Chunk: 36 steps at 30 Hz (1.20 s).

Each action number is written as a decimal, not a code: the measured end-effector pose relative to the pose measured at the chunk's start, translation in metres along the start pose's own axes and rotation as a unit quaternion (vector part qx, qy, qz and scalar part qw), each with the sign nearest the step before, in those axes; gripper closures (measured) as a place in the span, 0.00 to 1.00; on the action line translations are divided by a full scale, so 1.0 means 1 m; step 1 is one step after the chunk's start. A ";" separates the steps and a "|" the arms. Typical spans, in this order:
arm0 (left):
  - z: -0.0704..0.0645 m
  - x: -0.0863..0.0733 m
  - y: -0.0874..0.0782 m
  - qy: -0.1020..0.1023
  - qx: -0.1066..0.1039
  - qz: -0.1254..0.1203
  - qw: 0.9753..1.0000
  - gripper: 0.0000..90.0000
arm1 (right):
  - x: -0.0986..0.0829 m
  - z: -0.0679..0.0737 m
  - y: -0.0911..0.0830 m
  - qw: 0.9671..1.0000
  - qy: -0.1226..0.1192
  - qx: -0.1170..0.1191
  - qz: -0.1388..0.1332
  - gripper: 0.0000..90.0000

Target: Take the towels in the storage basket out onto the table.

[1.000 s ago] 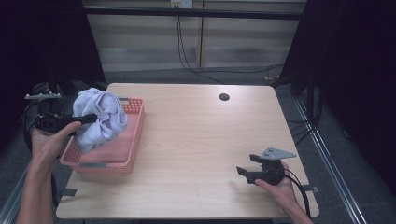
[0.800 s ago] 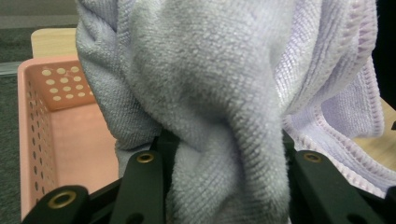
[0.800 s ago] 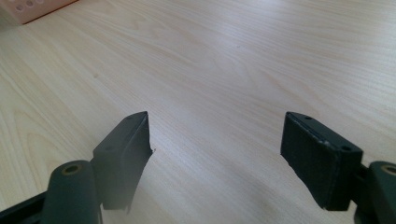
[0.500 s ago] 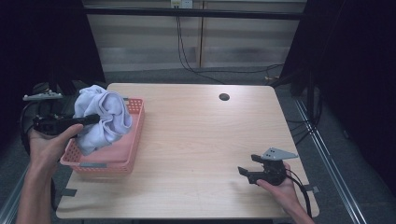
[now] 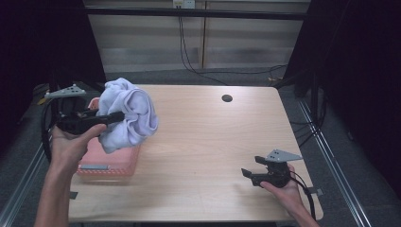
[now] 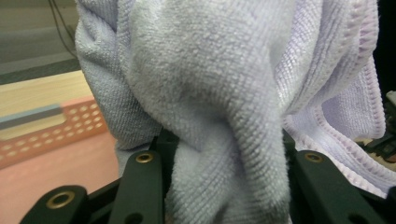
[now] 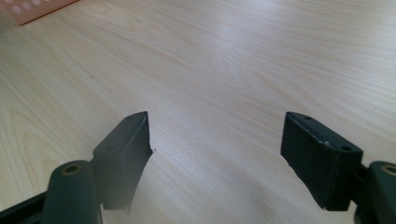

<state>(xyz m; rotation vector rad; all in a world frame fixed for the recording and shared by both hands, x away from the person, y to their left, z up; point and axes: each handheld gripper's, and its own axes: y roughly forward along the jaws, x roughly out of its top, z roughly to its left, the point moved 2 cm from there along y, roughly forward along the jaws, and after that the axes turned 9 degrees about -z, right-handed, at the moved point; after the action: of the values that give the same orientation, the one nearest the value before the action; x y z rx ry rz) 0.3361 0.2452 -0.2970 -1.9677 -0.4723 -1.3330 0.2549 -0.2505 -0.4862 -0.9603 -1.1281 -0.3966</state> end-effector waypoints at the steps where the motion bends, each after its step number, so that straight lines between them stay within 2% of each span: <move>1: -0.003 0.001 0.005 0.000 -0.007 -0.002 1.000 0.67 | 0.000 0.000 0.000 1.000 0.000 0.000 0.000 0.26; 7: -0.023 0.002 0.034 0.007 -0.040 0.008 0.999 0.67 | 0.000 0.000 -0.002 1.000 0.001 -0.001 -0.001 0.26; 9: -0.028 0.001 0.042 0.003 -0.058 0.008 0.998 0.67 | 0.000 -0.001 -0.003 1.000 0.001 -0.002 -0.002 0.26; 13: -0.038 -0.003 0.059 0.002 -0.076 0.013 0.997 0.66 | 0.001 -0.001 -0.003 1.000 0.002 0.000 -0.004 0.26; 18: -0.049 -0.013 0.083 0.008 -0.088 0.040 0.995 0.66 | 0.001 -0.003 -0.004 1.000 0.001 -0.001 -0.005 0.26; 21: -0.054 -0.024 0.099 0.001 -0.097 0.054 0.994 0.66 | 0.001 -0.003 -0.004 1.000 0.001 -0.001 -0.004 0.26; 23: -0.058 -0.032 0.110 0.005 -0.100 0.070 0.992 0.66 | 0.000 -0.003 -0.004 1.000 0.000 -0.001 -0.004 0.26; 27: -0.067 -0.051 0.132 0.004 -0.112 0.098 0.989 0.66 | 0.000 -0.004 -0.004 1.000 0.001 -0.003 -0.002 0.26; 30: -0.069 -0.067 0.148 -0.003 -0.121 0.115 0.986 0.66 | 0.000 -0.004 -0.004 1.000 0.001 -0.003 -0.002 0.26; 32: -0.068 -0.071 0.151 -0.009 -0.121 0.117 0.986 0.66 | 0.000 -0.005 -0.004 1.000 0.001 -0.003 -0.002 0.26; 33: -0.068 -0.079 0.159 -0.010 -0.116 0.126 0.985 0.66 | 0.000 -0.005 -0.004 1.000 0.001 -0.002 -0.002 0.26; 35: -0.070 -0.090 0.168 -0.005 -0.112 0.145 0.983 0.65 | -0.001 -0.005 -0.004 1.000 0.002 -0.002 -0.001 0.26; 36: -0.072 -0.100 0.176 -0.009 -0.117 0.157 0.981 0.65 | -0.001 -0.005 -0.003 1.000 0.000 -0.001 0.000 0.26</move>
<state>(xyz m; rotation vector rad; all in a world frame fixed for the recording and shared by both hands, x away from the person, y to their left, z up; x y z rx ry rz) 0.3619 0.0807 -0.4329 -2.1389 -0.0063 -1.2126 0.2550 -0.2565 -0.4859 -0.9625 -1.1269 -0.3978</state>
